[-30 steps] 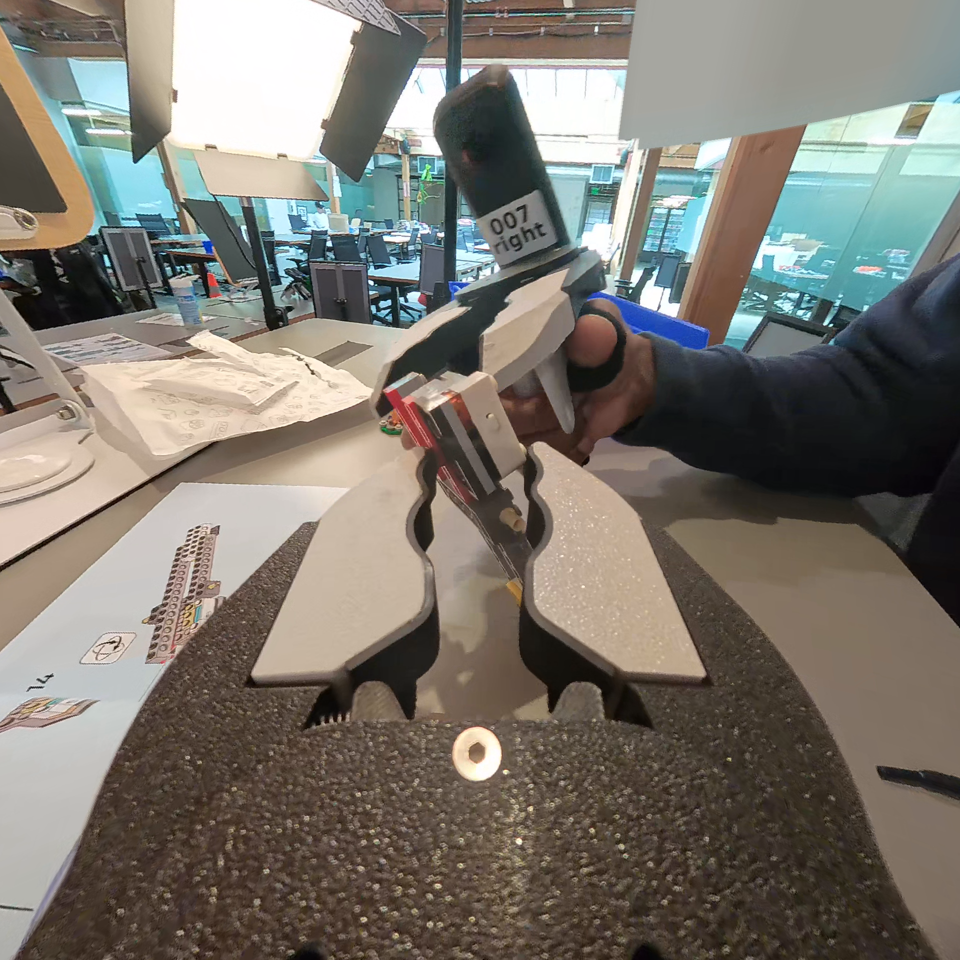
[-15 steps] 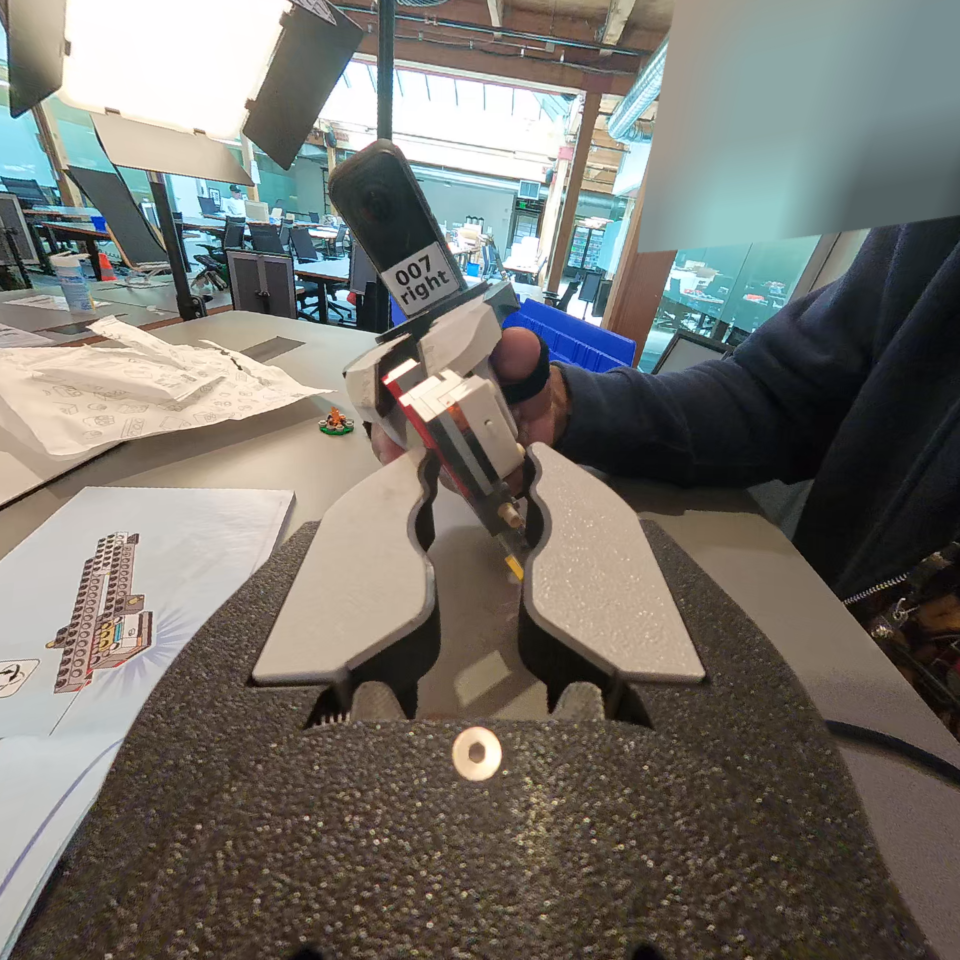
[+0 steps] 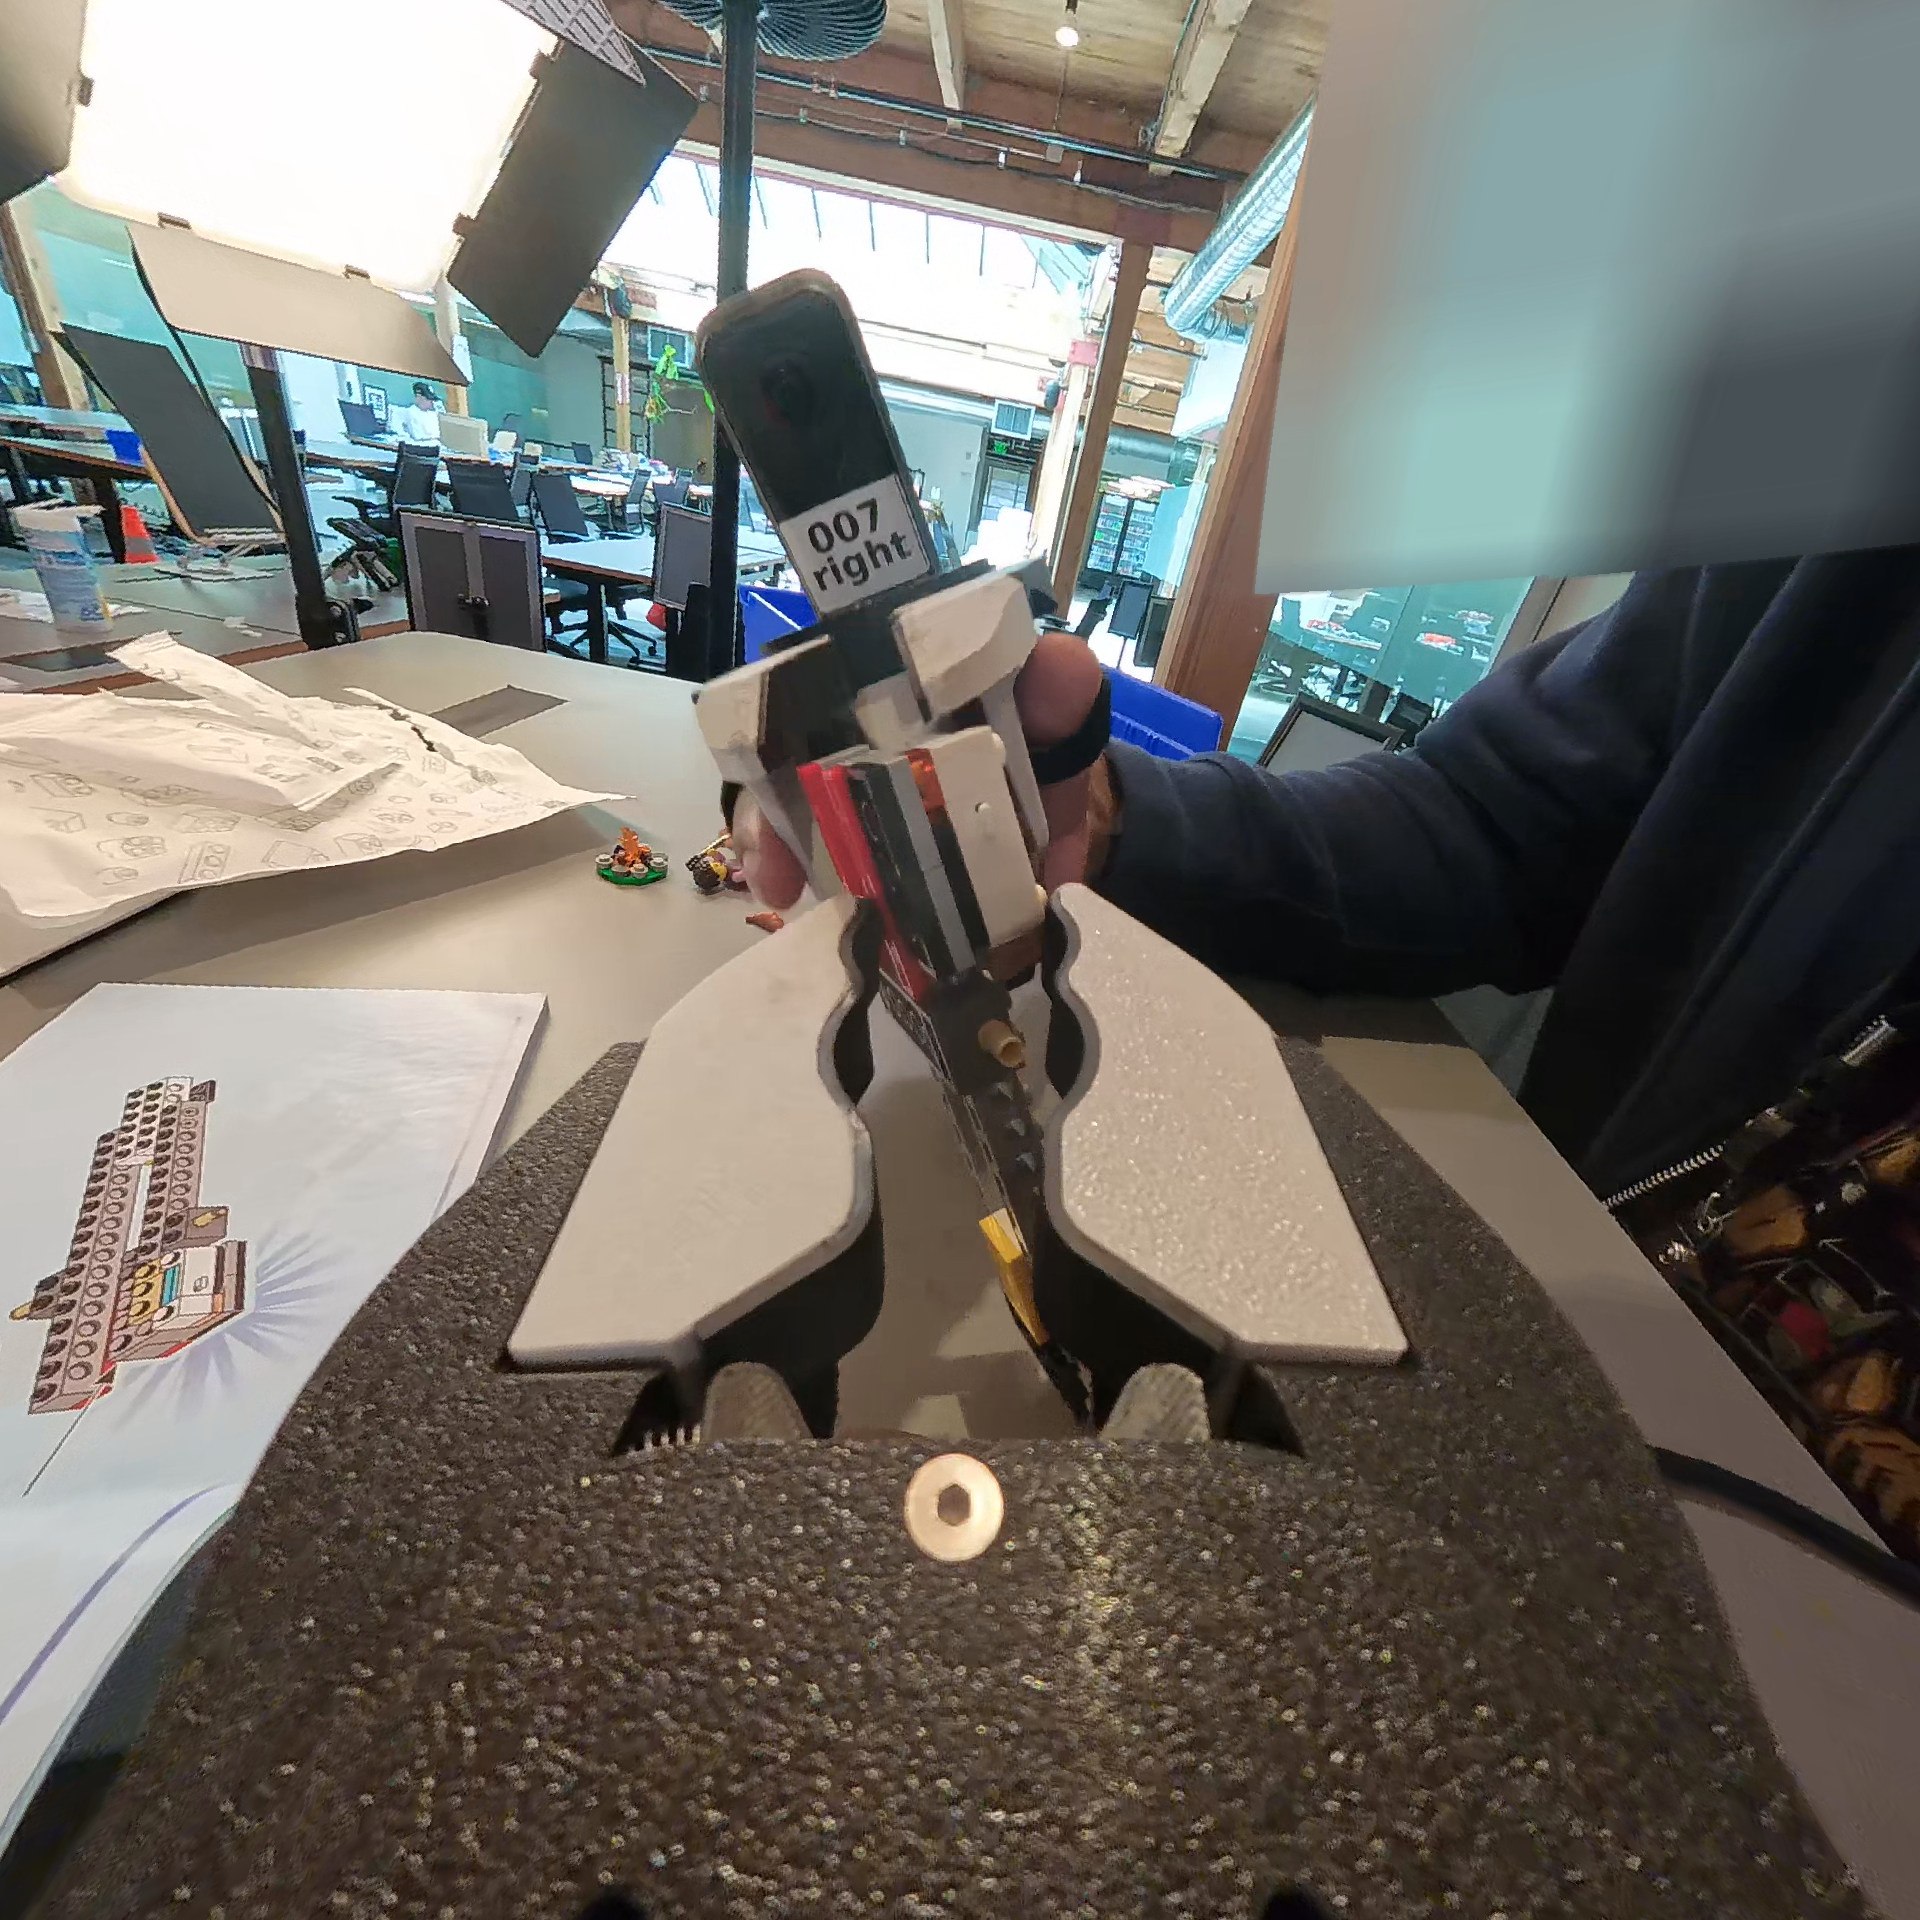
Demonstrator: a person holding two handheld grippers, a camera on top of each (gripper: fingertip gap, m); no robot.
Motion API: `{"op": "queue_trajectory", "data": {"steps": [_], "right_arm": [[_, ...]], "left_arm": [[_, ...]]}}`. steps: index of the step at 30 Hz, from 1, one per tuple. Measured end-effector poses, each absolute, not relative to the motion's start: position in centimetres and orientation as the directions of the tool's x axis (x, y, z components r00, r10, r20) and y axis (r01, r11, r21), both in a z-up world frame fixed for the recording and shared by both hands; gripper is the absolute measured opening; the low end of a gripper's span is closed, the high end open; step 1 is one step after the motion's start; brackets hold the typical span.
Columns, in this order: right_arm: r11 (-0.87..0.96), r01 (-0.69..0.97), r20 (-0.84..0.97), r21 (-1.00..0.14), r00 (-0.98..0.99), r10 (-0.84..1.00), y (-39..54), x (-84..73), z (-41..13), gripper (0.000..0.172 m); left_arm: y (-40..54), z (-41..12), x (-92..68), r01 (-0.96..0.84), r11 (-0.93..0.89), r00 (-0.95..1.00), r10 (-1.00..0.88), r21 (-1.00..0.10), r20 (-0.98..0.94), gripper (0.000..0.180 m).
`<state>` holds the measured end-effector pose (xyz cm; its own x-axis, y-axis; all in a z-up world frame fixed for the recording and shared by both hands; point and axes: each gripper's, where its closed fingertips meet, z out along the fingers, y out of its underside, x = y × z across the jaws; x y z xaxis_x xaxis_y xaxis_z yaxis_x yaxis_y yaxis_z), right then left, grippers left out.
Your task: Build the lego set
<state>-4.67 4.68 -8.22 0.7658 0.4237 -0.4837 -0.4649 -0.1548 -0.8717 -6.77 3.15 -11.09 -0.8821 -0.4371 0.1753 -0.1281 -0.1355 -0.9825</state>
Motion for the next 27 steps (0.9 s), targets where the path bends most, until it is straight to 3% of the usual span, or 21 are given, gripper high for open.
{"op": "queue_trajectory", "data": {"steps": [8,27], "right_arm": [[-0.234,-0.156,-0.247,-0.960,0.865,0.438,3.8,-6.7,-8.4,0.033],[-0.187,-0.117,-0.199,-0.975,0.837,0.510,3.8,-8.1,-8.8,0.023]], "left_arm": [[2.5,-10.8,-7.5,-0.101,-0.109,-0.902,-0.410,-0.989,0.137,0.029],[1.9,-10.8,-8.7,-0.109,-0.105,-0.934,-0.331,-0.989,0.138,0.029]]}}
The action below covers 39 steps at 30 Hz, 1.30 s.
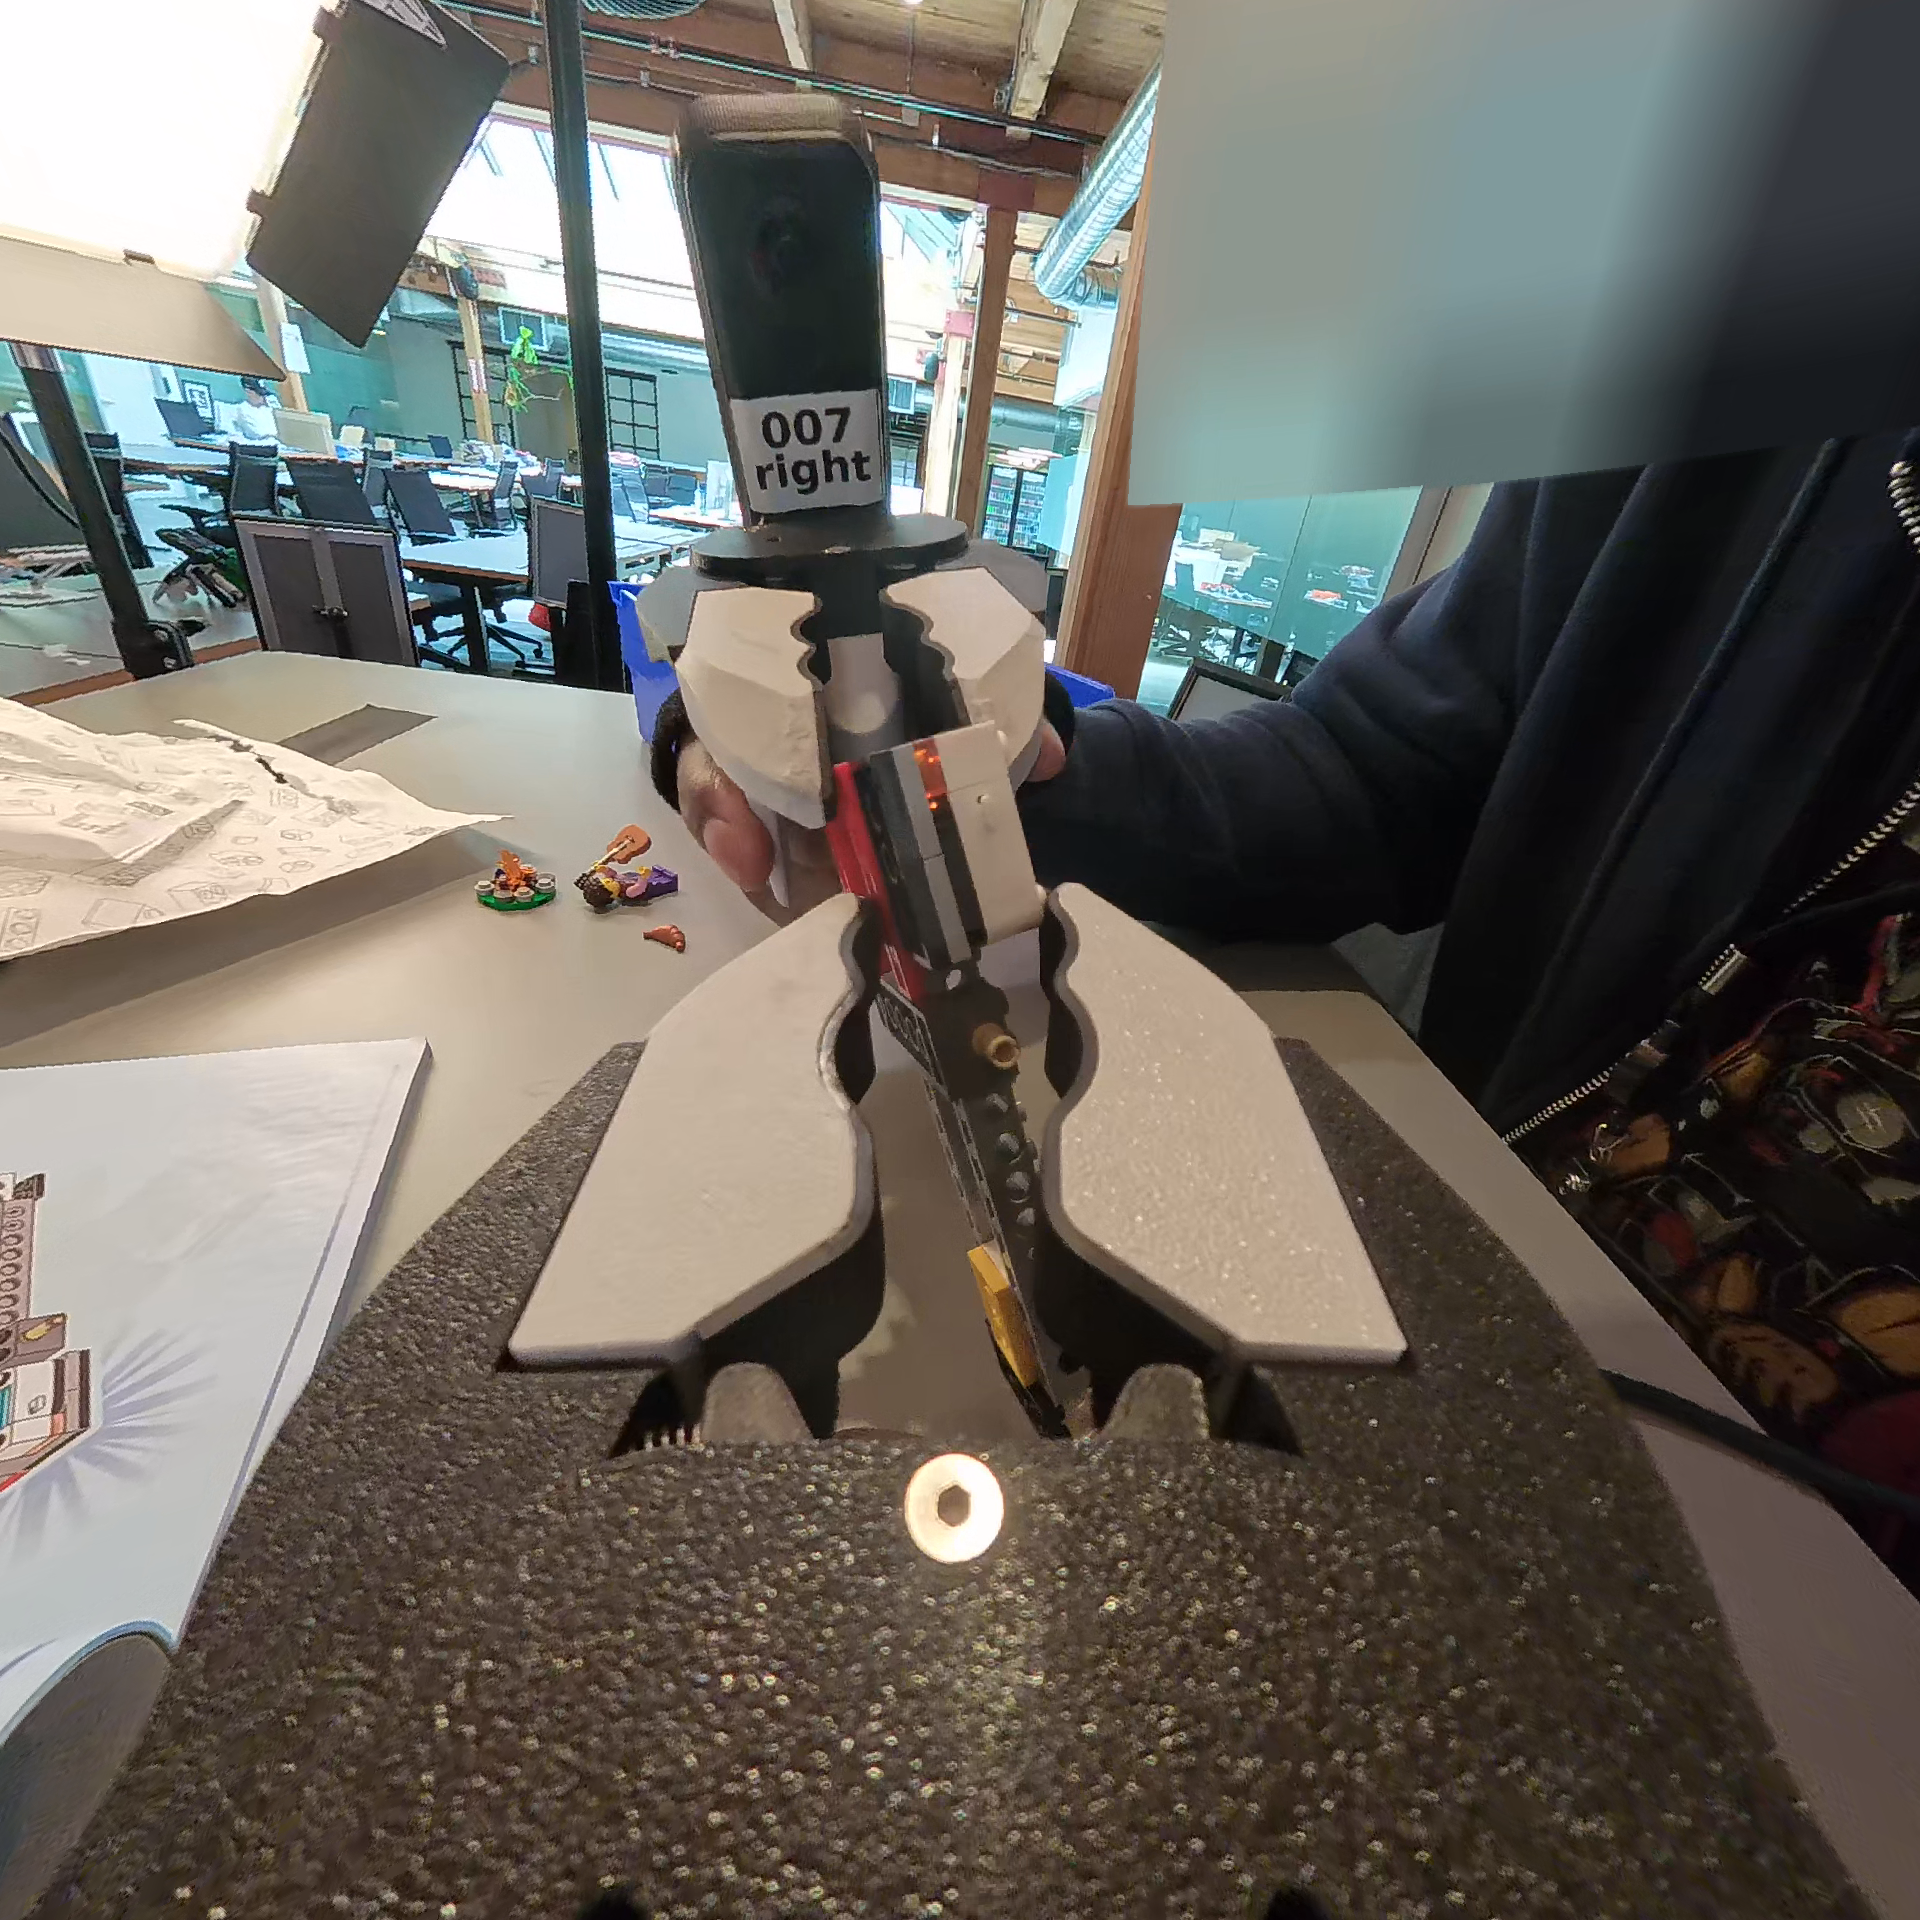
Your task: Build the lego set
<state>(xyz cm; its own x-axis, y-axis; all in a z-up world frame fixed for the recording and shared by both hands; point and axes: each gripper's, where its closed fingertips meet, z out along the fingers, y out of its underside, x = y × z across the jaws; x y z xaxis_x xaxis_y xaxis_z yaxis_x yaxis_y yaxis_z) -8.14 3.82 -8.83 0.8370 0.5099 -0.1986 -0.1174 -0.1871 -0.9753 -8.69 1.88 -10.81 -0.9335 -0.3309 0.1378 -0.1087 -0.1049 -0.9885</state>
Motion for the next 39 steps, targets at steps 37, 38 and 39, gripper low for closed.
{"op": "queue_trajectory", "data": {"steps": [37,38,39], "right_arm": [[-0.145,-0.543,-0.560,-0.827,0.776,0.291,5.1,-2.9,-8.8,0.018],[-0.145,-0.545,-0.562,-0.826,0.775,0.290,5.1,-2.9,-8.8,0.018],[-0.141,-0.549,-0.565,-0.824,0.774,0.286,5.2,-2.9,-8.8,0.018]], "left_arm": [[3.1,-13.3,-5.3,-0.338,-0.108,-0.797,-0.495,-0.935,0.345,0.023],[3.2,-13.4,-5.2,-0.344,-0.109,-0.793,-0.498,-0.932,0.351,0.020],[3.3,-13.4,-5.2,-0.349,-0.116,-0.790,-0.498,-0.930,0.358,0.019]]}}
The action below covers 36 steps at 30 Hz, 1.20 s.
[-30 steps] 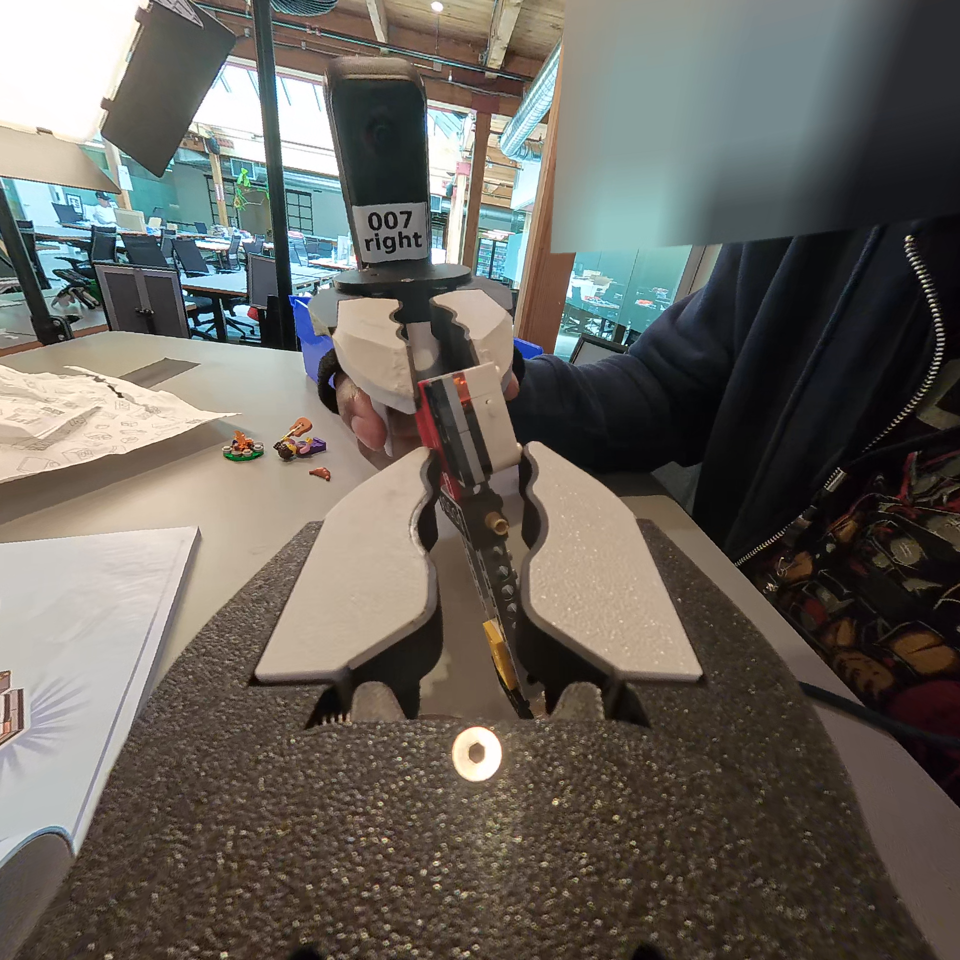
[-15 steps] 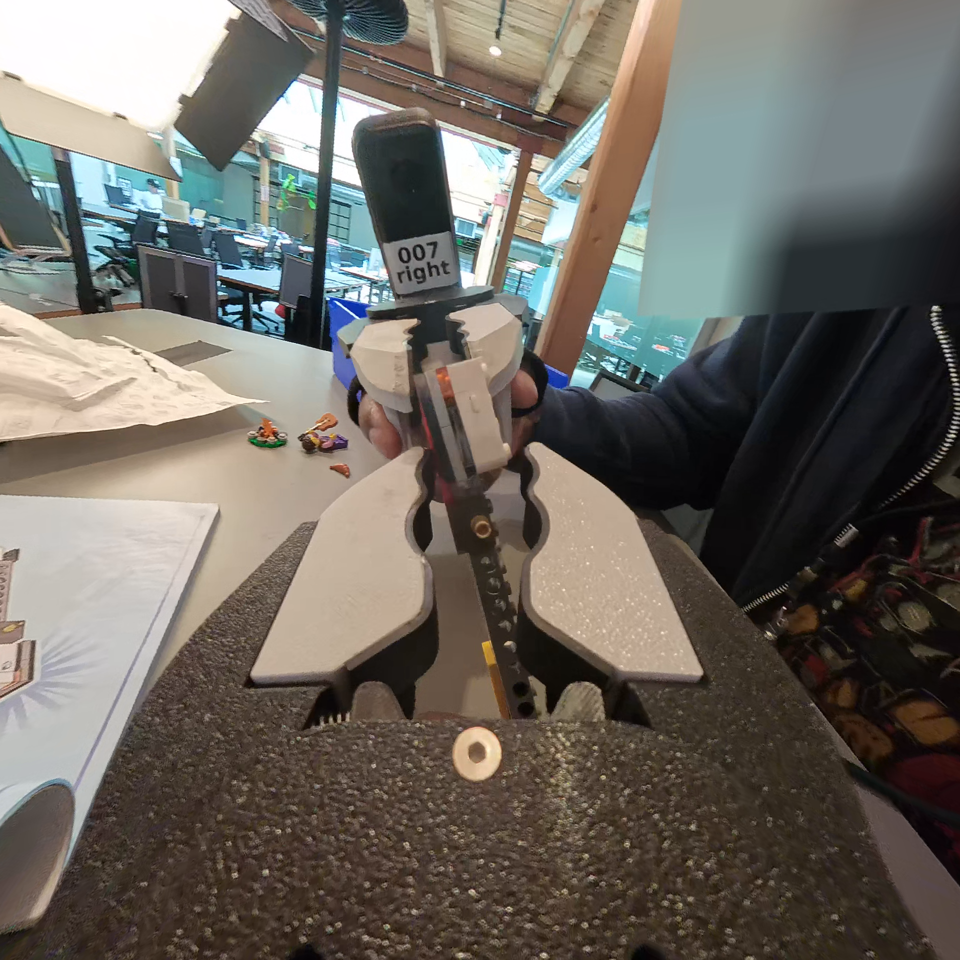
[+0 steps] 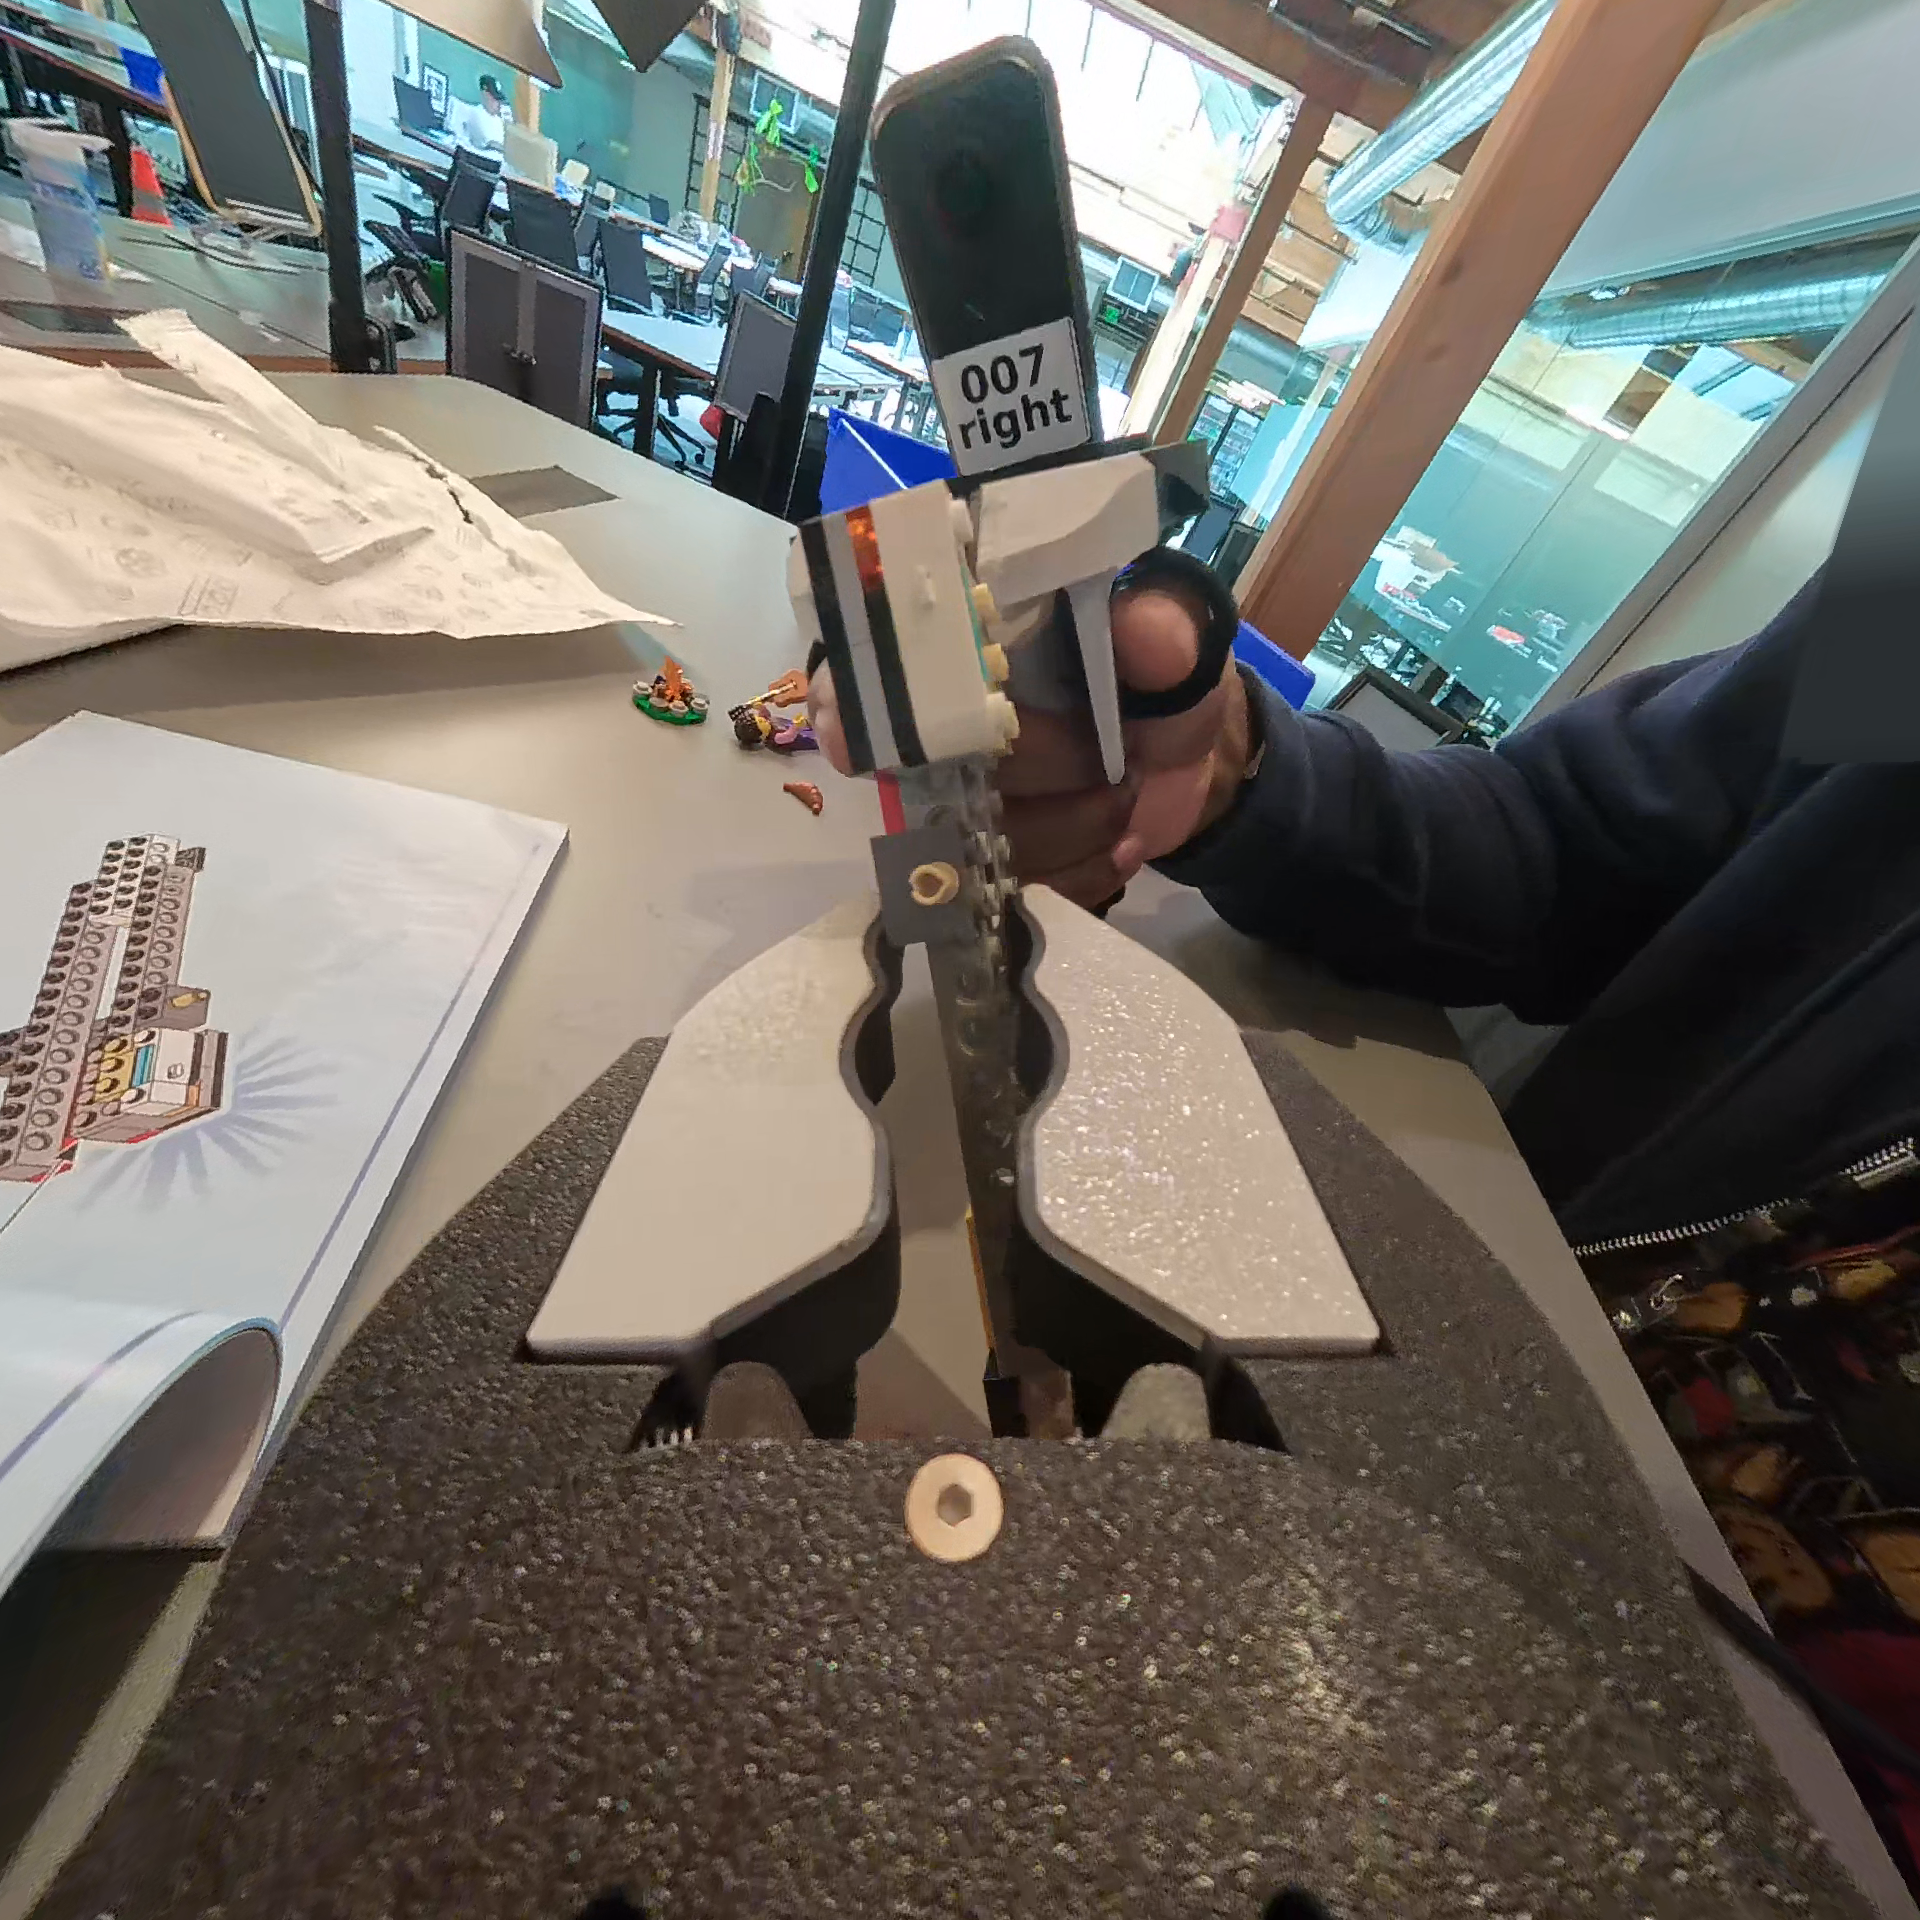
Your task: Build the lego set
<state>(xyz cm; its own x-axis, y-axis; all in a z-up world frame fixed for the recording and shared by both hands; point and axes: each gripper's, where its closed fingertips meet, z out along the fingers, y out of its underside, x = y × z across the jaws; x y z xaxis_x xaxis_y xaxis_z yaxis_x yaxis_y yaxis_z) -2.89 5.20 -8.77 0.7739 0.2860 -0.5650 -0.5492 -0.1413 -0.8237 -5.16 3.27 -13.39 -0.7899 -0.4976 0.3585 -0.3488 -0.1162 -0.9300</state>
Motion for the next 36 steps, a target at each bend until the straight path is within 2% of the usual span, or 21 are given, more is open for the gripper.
{"op": "queue_trajectory", "data": {"steps": [3,6,8,15,21,36], "right_arm": [[-0.113,-0.571,-0.578,-0.813,0.769,0.271,5.3,-2.7,-8.5,0.019],[-0.082,-0.584,-0.585,-0.807,0.773,0.247,5.1,-2.3,-8.2,0.036],[-0.073,-0.566,-0.565,-0.821,0.787,0.249,4.9,-2.7,-8.2,0.039],[-0.036,-0.529,-0.516,-0.848,0.808,0.286,5.4,-4.9,-7.5,0.036],[-0.006,-0.513,-0.497,-0.859,0.830,0.254,5.9,-5.3,-7.4,0.026],[0.027,-0.495,-0.466,-0.868,0.834,0.296,5.8,-5.8,-7.4,0.018]], "left_arm": [[3.7,-13.1,-4.9,-0.342,-0.146,-0.782,-0.504,-0.928,0.367,0.017],[4.0,-12.5,-4.9,-0.302,-0.170,-0.785,-0.514,-0.938,0.346,0.017],[4.1,-11.8,-5.0,-0.280,-0.205,-0.794,-0.500,-0.938,0.346,0.016],[3.9,-10.2,-5.6,-0.242,-0.312,-0.833,-0.418,-0.919,0.361,0.016],[3.8,-9.9,-5.8,-0.223,-0.329,-0.842,-0.409,-0.918,0.351,0.016],[3.5,-10.1,-6.2,-0.225,-0.309,-0.858,-0.386,-0.924,0.339,0.017]]}}
